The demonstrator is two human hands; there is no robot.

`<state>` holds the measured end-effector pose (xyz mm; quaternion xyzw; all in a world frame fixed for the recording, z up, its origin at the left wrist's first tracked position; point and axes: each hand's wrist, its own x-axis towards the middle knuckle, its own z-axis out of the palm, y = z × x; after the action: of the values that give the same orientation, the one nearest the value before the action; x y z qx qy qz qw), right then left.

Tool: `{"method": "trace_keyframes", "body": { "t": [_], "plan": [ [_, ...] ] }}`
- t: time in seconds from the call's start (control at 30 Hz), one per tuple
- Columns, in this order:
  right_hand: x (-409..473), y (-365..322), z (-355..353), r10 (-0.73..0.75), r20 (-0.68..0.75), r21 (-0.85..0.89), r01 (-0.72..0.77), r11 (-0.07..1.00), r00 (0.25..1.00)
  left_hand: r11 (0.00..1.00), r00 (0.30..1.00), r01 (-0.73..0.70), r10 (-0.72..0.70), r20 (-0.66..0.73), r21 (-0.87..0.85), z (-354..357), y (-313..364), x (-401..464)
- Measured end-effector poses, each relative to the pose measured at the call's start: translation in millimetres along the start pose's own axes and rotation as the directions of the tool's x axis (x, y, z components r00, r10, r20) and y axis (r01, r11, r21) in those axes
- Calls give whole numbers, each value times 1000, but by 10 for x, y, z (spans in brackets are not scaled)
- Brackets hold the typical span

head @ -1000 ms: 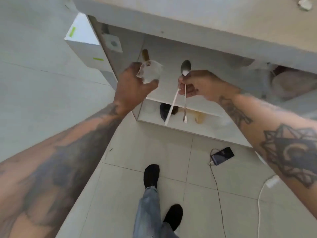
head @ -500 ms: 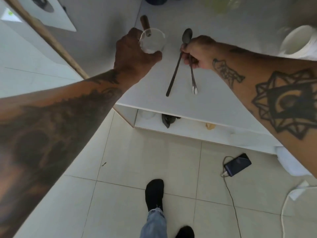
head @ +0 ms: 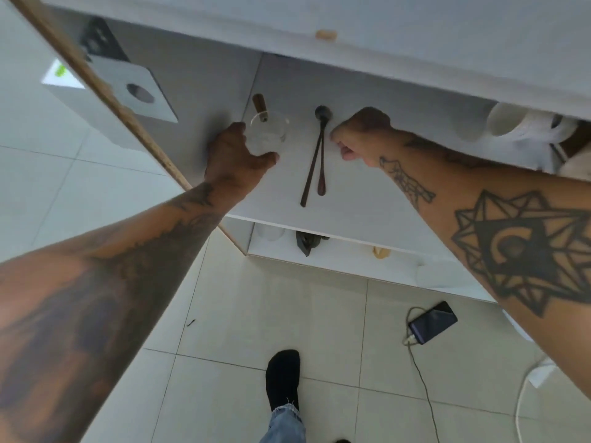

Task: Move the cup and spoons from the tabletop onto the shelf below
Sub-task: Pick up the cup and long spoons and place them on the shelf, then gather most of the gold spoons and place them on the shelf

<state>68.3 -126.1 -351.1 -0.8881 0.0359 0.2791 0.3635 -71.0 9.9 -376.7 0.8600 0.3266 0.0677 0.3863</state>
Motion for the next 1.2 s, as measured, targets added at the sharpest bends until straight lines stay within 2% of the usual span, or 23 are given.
{"method": "trace_keyframes", "body": {
  "t": [0.07, 0.17, 0.3, 0.4, 0.5, 0.6, 0.77, 0.9, 1.07, 1.2],
  "plan": [
    [-202, 76, -162, 41, 25, 7, -41, 999, 999, 998, 999, 33, -34, 10, 46, -119, 70, -197],
    [-639, 236, -462, 47, 153, -33, -43, 999, 987, 999, 999, 24, -25, 29, 48, -417, 265, -583],
    [-1437, 267, -939, -6, 166, -151, 32, 988, 986, 996, 999, 10, -15, 53, 94, -896, 621, -1251],
    [-2046, 351, -1345, 28, 55, -316, -9, 949, 998, 994, 999, 27, -29, 19, 105, -1281, 873, -1762],
    [-2642, 577, -1889, 132, 38, -240, -119, 963, 991, 997, 1000, -1, 3, -19, 78, -1718, 1149, -2113],
    [-3181, 695, -2551, 167, -9, -163, -167, 972, 986, 994, 999, -14, 19, -44, 112, -2154, 1473, -2299],
    [-3678, 544, -3479, 108, -151, -25, -113, 993, 983, 986, 986, -101, 118, -121, 134, -2703, 2196, -2248],
    [-3712, 138, -3914, 41, -253, 123, -10, 992, 967, 973, 970, -187, 205, -132, 134, -2912, 2824, -1979],
    [-3442, -402, -3981, -51, -271, 142, 92, 986, 961, 968, 969, -242, 245, -41, 61, -2768, 3336, -1483],
    [-3062, -694, -3703, -54, -257, 57, 71, 996, 965, 975, 975, -213, 209, 73, 58, -2456, 3497, -1075]
  ]
}}
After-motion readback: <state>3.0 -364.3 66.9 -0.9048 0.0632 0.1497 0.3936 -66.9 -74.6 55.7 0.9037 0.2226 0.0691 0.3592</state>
